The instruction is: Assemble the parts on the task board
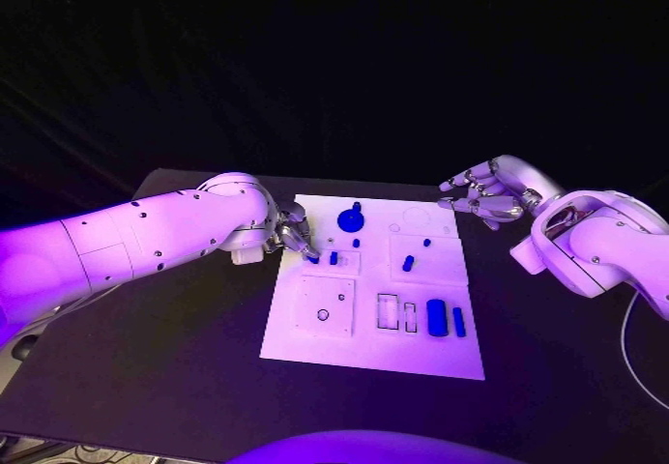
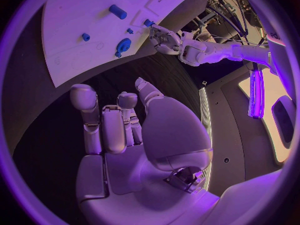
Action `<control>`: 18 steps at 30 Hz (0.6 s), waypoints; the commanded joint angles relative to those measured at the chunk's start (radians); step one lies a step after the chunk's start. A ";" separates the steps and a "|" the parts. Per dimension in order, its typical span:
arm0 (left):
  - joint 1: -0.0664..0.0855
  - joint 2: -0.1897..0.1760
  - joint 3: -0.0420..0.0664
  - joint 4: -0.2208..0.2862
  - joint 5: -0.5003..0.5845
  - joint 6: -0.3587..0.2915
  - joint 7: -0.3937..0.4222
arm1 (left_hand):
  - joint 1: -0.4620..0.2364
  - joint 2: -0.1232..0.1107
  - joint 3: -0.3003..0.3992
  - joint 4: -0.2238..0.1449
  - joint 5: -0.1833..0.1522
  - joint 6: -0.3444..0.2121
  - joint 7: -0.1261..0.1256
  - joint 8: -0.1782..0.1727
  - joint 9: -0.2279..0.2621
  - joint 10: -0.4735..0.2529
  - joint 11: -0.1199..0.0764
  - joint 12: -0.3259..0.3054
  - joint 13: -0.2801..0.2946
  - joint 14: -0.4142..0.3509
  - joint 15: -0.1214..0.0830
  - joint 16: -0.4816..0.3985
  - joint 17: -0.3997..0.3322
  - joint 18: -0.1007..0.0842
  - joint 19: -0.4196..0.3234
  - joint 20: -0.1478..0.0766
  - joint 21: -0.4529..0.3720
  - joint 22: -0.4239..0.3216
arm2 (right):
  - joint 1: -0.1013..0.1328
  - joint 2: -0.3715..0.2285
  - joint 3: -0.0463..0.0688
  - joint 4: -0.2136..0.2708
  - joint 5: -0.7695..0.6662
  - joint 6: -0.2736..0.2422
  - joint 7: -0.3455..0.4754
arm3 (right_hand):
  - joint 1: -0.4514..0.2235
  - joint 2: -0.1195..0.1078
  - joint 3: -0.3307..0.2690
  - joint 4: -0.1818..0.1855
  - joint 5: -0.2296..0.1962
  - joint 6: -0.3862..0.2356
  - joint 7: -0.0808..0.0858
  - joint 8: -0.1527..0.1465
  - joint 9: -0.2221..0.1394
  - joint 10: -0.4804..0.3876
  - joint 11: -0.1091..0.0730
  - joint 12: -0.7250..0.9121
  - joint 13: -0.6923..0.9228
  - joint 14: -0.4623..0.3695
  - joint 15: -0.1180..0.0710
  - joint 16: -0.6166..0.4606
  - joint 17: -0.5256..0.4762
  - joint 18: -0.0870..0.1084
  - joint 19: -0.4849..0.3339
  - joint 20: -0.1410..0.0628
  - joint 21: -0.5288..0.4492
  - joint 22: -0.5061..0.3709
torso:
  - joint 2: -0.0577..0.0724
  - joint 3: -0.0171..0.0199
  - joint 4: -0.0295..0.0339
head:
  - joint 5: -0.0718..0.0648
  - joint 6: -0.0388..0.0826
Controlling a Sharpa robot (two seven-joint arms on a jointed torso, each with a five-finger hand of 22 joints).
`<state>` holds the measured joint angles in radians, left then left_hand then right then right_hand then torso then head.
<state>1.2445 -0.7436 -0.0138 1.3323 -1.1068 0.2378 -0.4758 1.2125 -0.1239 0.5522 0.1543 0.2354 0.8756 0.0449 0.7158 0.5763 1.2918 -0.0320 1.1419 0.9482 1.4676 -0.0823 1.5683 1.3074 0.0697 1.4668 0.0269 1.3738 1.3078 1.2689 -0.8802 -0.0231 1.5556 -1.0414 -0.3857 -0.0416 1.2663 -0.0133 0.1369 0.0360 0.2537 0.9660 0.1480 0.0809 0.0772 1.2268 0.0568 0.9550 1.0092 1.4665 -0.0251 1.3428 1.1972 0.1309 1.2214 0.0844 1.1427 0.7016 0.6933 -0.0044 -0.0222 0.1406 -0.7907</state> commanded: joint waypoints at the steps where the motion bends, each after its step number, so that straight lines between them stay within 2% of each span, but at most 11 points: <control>1: -0.007 0.004 -0.004 0.004 -0.009 0.032 -0.001 | 0.003 0.001 0.129 -0.121 0.004 0.003 -0.004 0.003 0.002 0.008 -0.001 0.001 0.001 0.103 -0.008 0.002 0.263 -0.017 0.035 -0.008 0.004 0.058 | -0.001 0.001 0.000 0.001 -0.008 0.012 0.003 | 0.012 0.001 0.000 0.006 0.004 -0.004 0.000 0.005 0.000 -0.004 0.000 -0.002 -0.001 0.029 0.003 -0.004 -0.001 0.020 0.002 -0.001 -0.007 -0.001 | 0.001 0.0003 -0.0012 | 0.001 -0.001; 10: -0.007 0.017 -0.005 -0.004 0.001 0.042 -0.035 | -0.026 0.004 0.139 -0.110 0.002 0.010 -0.004 0.001 0.002 0.009 0.000 -0.008 -0.009 0.103 -0.007 0.002 0.263 -0.016 0.033 -0.008 -0.002 0.055 | -0.001 0.000 0.000 0.004 -0.008 0.011 0.002 | 0.013 0.001 0.000 0.006 0.006 -0.004 0.000 0.006 0.000 -0.004 0.000 -0.002 -0.002 0.029 0.003 -0.005 -0.001 0.020 0.002 -0.001 -0.007 -0.001 | 0.000 0.0016 -0.0012 | 0.000 -0.004; 14: -0.007 0.022 -0.005 -0.006 0.003 0.038 -0.067 | -0.094 0.010 0.107 -0.061 -0.004 0.025 -0.009 0.002 0.001 0.015 -0.002 -0.009 -0.011 0.103 -0.008 0.002 0.263 -0.016 0.032 -0.007 -0.004 0.054 | -0.001 -0.001 0.000 0.011 -0.008 0.013 0.002 | 0.013 0.001 0.000 0.006 0.006 -0.004 0.000 0.006 0.000 -0.004 0.000 -0.002 -0.002 0.029 0.003 -0.005 -0.001 0.020 0.002 -0.001 -0.007 -0.001 | 0.000 0.0020 -0.0012 | -0.001 -0.004; 18: -0.007 0.026 -0.005 -0.008 0.004 0.041 -0.088 | -0.133 0.012 0.075 -0.033 -0.005 0.035 -0.014 0.000 -0.001 0.019 -0.006 -0.005 -0.005 0.103 -0.011 0.002 0.263 -0.016 0.033 -0.010 -0.003 0.057 | -0.001 -0.002 0.000 0.013 -0.008 0.014 0.001 | 0.013 0.001 0.000 0.006 0.006 -0.004 0.000 0.006 0.000 -0.004 0.000 -0.002 -0.002 0.029 0.003 -0.005 -0.001 0.020 0.002 -0.001 -0.007 -0.001 | 0.000 0.0011 -0.0011 | -0.001 -0.006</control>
<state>1.2466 -0.7249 -0.0119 1.3229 -1.1090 0.2467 -0.5216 1.0850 -0.1128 0.6351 0.1128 0.2346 0.8940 0.0409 0.7224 0.5764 1.3034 -0.0363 1.1348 0.9404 1.4644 -0.0863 1.5683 1.3073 0.0697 1.4646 0.0248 1.3737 1.3076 1.2687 -0.8812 -0.0232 1.5667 -1.0414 -0.3831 -0.0416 1.2702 -0.0094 0.1369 0.0360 0.2537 0.9660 0.1479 0.0809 0.0772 1.2268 0.0568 0.9550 1.0082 1.4665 -0.0251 1.3428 1.1972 0.1309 1.2214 0.0843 1.1389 0.7017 0.6934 -0.0029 -0.0235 0.1397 -0.7953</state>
